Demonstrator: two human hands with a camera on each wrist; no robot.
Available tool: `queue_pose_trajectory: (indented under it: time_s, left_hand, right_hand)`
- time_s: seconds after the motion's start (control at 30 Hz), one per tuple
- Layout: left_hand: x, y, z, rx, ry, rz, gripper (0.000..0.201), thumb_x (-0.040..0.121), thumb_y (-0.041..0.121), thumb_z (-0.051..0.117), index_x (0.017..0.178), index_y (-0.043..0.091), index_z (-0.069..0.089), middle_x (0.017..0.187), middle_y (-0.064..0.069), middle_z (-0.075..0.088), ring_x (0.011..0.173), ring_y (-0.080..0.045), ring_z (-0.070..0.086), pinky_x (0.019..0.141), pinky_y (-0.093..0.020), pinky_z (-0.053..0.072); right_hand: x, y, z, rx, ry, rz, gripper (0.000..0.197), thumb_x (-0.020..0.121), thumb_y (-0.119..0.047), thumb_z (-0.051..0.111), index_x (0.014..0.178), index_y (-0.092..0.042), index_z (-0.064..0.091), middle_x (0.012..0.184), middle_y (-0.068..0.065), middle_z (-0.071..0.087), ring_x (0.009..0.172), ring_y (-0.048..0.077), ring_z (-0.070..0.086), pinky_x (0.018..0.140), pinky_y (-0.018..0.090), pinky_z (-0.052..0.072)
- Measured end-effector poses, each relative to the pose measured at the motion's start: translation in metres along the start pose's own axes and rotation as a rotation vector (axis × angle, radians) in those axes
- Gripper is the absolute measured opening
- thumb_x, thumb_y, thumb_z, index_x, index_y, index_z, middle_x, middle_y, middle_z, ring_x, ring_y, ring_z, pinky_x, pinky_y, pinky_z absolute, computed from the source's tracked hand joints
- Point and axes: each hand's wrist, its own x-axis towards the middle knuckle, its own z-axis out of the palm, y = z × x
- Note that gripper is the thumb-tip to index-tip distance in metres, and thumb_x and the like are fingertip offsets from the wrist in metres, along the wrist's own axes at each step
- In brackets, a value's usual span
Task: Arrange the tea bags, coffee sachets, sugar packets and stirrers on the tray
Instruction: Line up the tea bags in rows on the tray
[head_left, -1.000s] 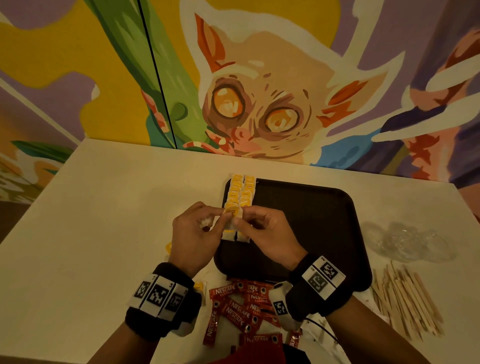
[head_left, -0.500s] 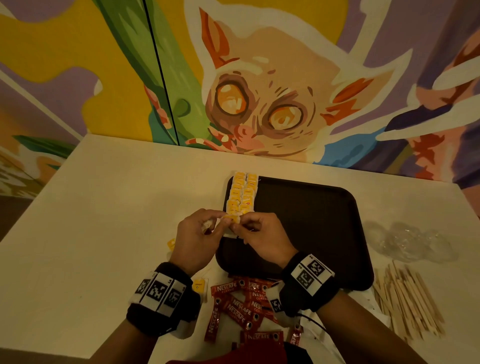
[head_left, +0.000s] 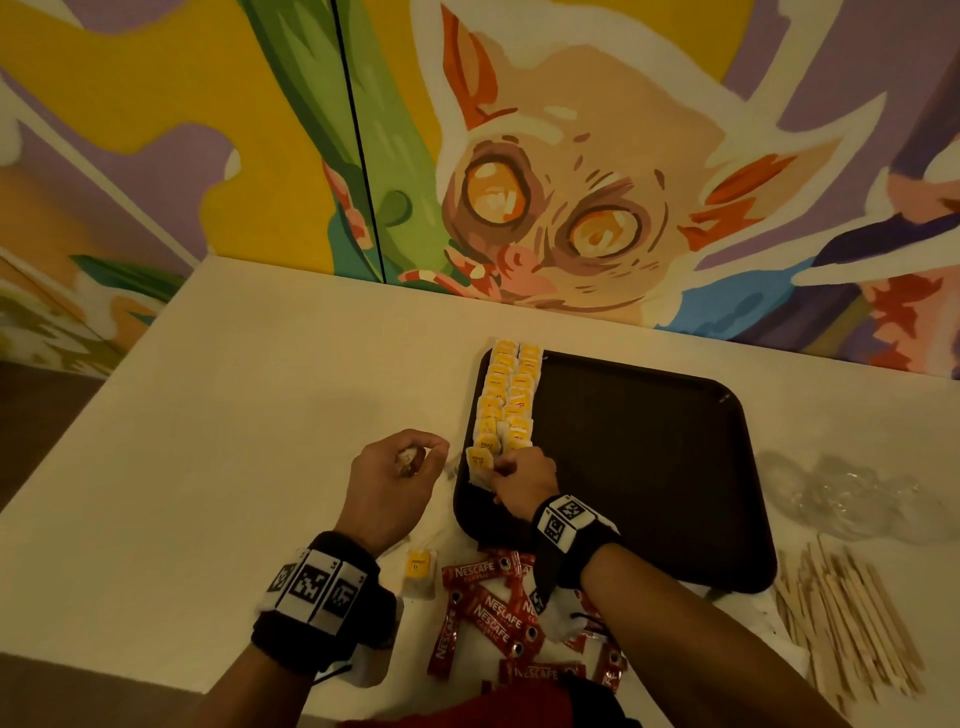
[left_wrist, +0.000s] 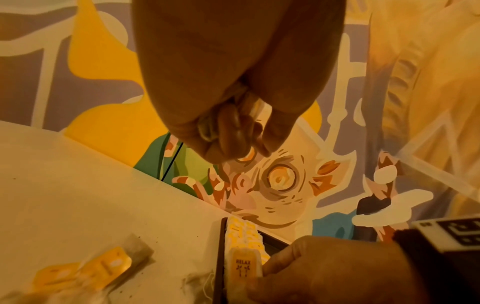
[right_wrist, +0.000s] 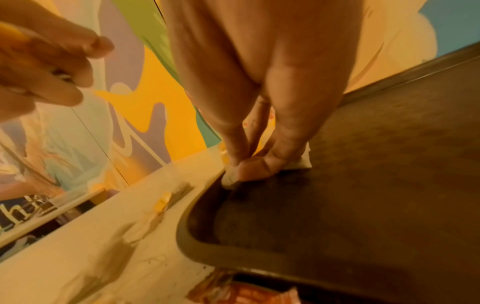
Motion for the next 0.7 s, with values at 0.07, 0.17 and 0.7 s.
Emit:
queue_pose_trajectory:
  time_s: [0.07, 0.17, 0.7]
  left_hand:
    - [-0.001, -0.002, -0.001, -0.004, -0.004, -0.007, 0.008, 0.088, 0.019, 0.066, 0.085, 0.021, 0.074, 0.082, 0.008, 0.072, 0.077, -0.005, 0.063, 0.068, -0.015, 0.048]
    - [-0.001, -0.004, -0.001, 0.000, -0.020, -0.020, 0.009, 0.089, 0.019, 0.066, 0.085, 0.021, 0.074, 0.082, 0.006, 0.072, 0.077, -0.007, 0.063, 0.069, -0.018, 0.048]
    - [0.006, 0.013, 0.004, -0.730, -0.227, -0.588, 0.035, 0.101, 0.034, 0.043, 0.112, 0.007, 0.062, 0.079, -0.008, 0.059, 0.059, -0.017, 0.052, 0.046, -0.023, 0.033]
  right_hand:
    - [0.006, 0.001, 0.008, -0.036, 0.025, 0.033, 0.006, 0.087, -0.032, 0.072, 0.084, -0.027, 0.070, 0.104, 0.014, 0.066, 0.081, 0.025, 0.068, 0.060, 0.020, 0.057]
    - [0.010, 0.002, 0.015, -0.072, 0.048, 0.048, 0.015, 0.086, -0.031, 0.073, 0.074, -0.030, 0.063, 0.110, 0.013, 0.062, 0.084, 0.026, 0.067, 0.079, 0.035, 0.060]
    - [-0.029, -0.017, -0.022, 0.201, 0.236, -0.185, 0.013, 0.090, -0.017, 0.069, 0.099, -0.019, 0.060, 0.088, -0.009, 0.060, 0.082, 0.010, 0.065, 0.072, 0.028, 0.060]
